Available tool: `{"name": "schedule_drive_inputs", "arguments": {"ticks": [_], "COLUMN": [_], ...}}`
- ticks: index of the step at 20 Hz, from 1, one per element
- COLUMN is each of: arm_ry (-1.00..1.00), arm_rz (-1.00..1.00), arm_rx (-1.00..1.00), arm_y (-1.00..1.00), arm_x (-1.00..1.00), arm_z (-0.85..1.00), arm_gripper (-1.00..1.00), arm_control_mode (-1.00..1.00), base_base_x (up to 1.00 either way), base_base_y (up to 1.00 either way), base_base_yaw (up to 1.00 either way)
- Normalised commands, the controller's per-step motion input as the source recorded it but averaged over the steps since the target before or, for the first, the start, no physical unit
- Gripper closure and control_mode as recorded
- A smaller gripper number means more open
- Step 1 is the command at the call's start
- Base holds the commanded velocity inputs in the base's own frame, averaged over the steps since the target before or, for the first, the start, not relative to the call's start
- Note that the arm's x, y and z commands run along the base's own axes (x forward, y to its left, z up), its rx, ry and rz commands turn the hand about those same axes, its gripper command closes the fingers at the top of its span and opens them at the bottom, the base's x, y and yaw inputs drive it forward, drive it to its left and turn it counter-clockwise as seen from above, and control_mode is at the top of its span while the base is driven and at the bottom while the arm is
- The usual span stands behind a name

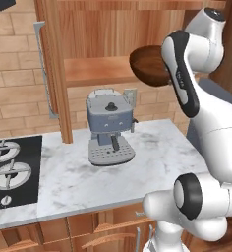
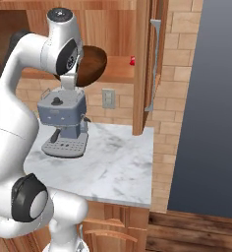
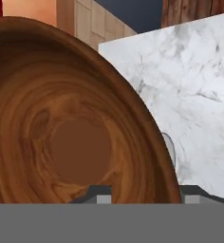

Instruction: Pick the mug and place it in the sink. Pick the bowl and place it in the open cabinet and then close the cabinet.

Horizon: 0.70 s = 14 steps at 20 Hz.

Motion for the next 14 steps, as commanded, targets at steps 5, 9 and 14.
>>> {"name": "schedule_drive_inputs", "arguments": {"ticks": [5, 9, 14], "arm_ry": [-0.19, -0.29, -0.16], "arm_rz": [0.0, 0.0, 0.0], "arm_rx": [0.0, -0.01, 0.0], "arm_y": [0.0, 0.0, 0.0], "arm_x": [0.04, -0.18, 0.06], "arm_z": [0.05, 0.0, 0.0], "arm_gripper": [1.0, 1.0, 1.0], "arm_control_mode": [-1.0, -1.0, -1.0], "base_base_x": [0.0, 0.0, 0.0], "base_base_y": [0.0, 0.0, 0.0], "base_base_yaw": [0.0, 0.0, 0.0]}}
